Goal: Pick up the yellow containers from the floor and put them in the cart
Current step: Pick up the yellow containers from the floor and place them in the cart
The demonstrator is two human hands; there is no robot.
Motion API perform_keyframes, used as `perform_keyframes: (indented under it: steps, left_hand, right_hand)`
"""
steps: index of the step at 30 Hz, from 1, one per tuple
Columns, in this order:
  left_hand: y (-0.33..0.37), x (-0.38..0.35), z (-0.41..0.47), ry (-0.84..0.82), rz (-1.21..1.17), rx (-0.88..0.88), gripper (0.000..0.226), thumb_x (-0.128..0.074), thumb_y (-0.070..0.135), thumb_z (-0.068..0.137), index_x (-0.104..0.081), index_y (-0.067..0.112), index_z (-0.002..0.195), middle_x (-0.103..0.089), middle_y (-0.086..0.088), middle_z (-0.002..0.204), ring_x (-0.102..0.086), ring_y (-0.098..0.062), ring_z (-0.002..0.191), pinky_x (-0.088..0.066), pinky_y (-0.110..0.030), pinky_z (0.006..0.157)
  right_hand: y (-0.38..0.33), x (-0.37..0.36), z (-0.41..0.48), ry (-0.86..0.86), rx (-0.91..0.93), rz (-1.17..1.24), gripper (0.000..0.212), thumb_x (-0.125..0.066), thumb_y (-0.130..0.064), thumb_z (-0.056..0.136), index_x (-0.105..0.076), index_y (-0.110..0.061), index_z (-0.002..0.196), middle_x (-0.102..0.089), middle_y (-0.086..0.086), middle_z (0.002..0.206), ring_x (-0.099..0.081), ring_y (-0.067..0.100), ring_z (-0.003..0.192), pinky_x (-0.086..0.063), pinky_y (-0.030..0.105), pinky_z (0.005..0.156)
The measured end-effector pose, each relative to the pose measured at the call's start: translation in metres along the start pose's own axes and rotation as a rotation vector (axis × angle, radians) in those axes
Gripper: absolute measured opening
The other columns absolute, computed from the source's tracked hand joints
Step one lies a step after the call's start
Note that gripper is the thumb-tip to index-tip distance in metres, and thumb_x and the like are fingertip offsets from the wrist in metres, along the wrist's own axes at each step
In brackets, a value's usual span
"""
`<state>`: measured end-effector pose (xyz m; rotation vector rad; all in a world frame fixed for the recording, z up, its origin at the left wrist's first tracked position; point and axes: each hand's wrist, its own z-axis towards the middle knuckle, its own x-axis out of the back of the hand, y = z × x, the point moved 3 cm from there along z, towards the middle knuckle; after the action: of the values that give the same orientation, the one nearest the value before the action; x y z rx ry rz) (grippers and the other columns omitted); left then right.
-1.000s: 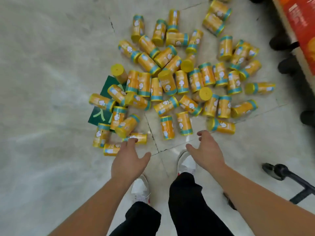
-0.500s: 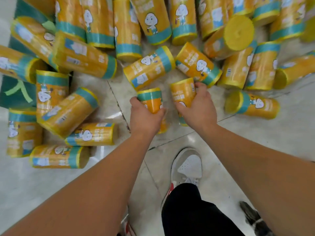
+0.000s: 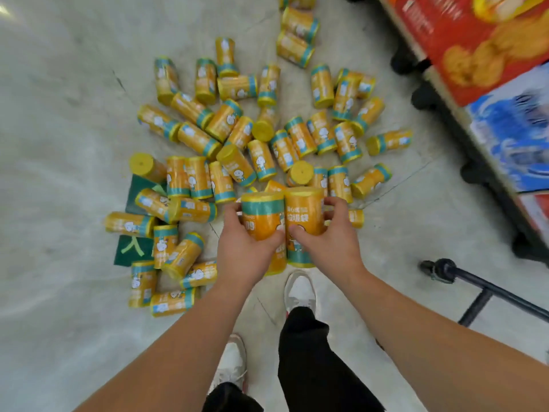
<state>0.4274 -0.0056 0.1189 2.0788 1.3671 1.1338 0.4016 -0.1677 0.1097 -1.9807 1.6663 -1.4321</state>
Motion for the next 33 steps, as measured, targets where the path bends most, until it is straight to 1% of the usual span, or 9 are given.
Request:
perform_keyframes:
  steps: [3,8,13,16,19,21,24,27,33]
  left_hand:
    - [0.094,0.035,-0.063,-0.045,0.012,-0.155,0.065,-0.084,0.028,0.072,-0.037,0.031,0.116,-0.049,0.029,0.086,-0.052,0.018,0.075,-0.045,-0.018,0.067]
    - [0.231,0.050,-0.176,-0.134,0.061,-0.400,0.071,-0.085,0.036,0.066,-0.044,0.029,0.124,-0.059,0.021,0.094,-0.063,-0.002,0.087,-0.054,-0.033,0.080]
    - [0.322,0.001,-0.303,-0.309,0.071,-0.619,0.073,-0.086,0.034,0.067,-0.045,0.028,0.126,-0.052,0.027,0.094,-0.052,0.015,0.081,-0.047,-0.021,0.075]
    - [0.344,-0.054,-0.371,-0.438,0.103,-0.686,0.066,-0.086,0.037,0.065,-0.044,0.036,0.116,-0.055,0.024,0.092,-0.056,0.011,0.081,-0.048,-0.015,0.069]
    - [0.340,-0.121,-0.425,-0.546,0.169,-0.699,0.068,-0.083,0.047,0.061,-0.043,0.038,0.115,-0.058,0.012,0.105,-0.063,-0.009,0.094,-0.055,-0.036,0.081]
    - [0.325,-0.168,-0.452,-0.580,0.275,-0.722,0.066,-0.082,0.048,0.062,-0.043,0.039,0.115,-0.058,0.008,0.112,-0.062,-0.013,0.100,-0.052,-0.038,0.086]
    - [0.286,-0.234,-0.479,-0.607,0.453,-0.674,0.069,-0.079,0.048,0.065,-0.042,0.030,0.120,-0.059,0.007,0.114,-0.061,-0.015,0.102,-0.052,-0.037,0.086]
    - [0.236,-0.282,-0.485,-0.620,0.590,-0.561,0.059,-0.080,0.043,0.067,-0.041,0.029,0.108,-0.061,0.007,0.104,-0.062,-0.016,0.094,-0.053,-0.037,0.081]
    - [0.149,-0.318,-0.464,-0.571,0.840,-0.332,0.058,-0.081,0.043,0.068,-0.040,0.025,0.105,-0.054,0.006,0.097,-0.054,-0.017,0.088,-0.042,-0.029,0.072]
  right_hand:
    - [-0.070,0.078,-0.061,0.105,0.044,0.085,0.064,-0.084,-0.033,0.069,-0.040,-0.033,0.116,-0.054,-0.024,0.092,-0.057,-0.012,0.078,-0.050,0.017,0.070]
    - [-0.139,0.219,-0.166,0.320,0.109,0.200,0.066,-0.083,-0.040,0.068,-0.040,-0.034,0.118,-0.057,-0.023,0.097,-0.061,-0.004,0.089,-0.055,0.030,0.082]
    - [-0.134,0.362,-0.271,0.555,0.107,0.217,0.063,-0.081,-0.042,0.071,-0.040,-0.033,0.117,-0.059,-0.024,0.097,-0.059,-0.010,0.085,-0.052,0.024,0.076]
    - [-0.096,0.434,-0.321,0.663,0.051,0.202,0.064,-0.081,-0.042,0.072,-0.040,-0.033,0.121,-0.060,-0.022,0.102,-0.059,-0.011,0.086,-0.047,0.016,0.072]
    - [-0.033,0.484,-0.352,0.714,-0.068,0.219,0.067,-0.080,-0.045,0.070,-0.039,-0.033,0.122,-0.063,-0.014,0.106,-0.064,0.004,0.092,-0.054,0.031,0.082]
    - [0.020,0.504,-0.362,0.683,-0.166,0.241,0.067,-0.079,-0.046,0.070,-0.039,-0.030,0.122,-0.063,-0.010,0.106,-0.065,0.010,0.093,-0.056,0.041,0.083]
    - [0.103,0.515,-0.363,0.586,-0.306,0.269,0.060,-0.080,-0.044,0.069,-0.043,-0.026,0.113,-0.064,-0.006,0.104,-0.064,0.010,0.089,-0.057,0.041,0.080]
    - [0.178,0.502,-0.356,0.460,-0.428,0.298,0.062,-0.082,-0.047,0.064,-0.042,-0.023,0.106,-0.063,-0.005,0.100,-0.064,0.011,0.085,-0.058,0.039,0.077]
    - [0.262,0.449,-0.335,0.248,-0.535,0.183,0.076,-0.080,-0.060,0.061,-0.042,-0.016,0.109,-0.062,-0.003,0.103,-0.063,0.018,0.098,-0.054,0.036,0.080]
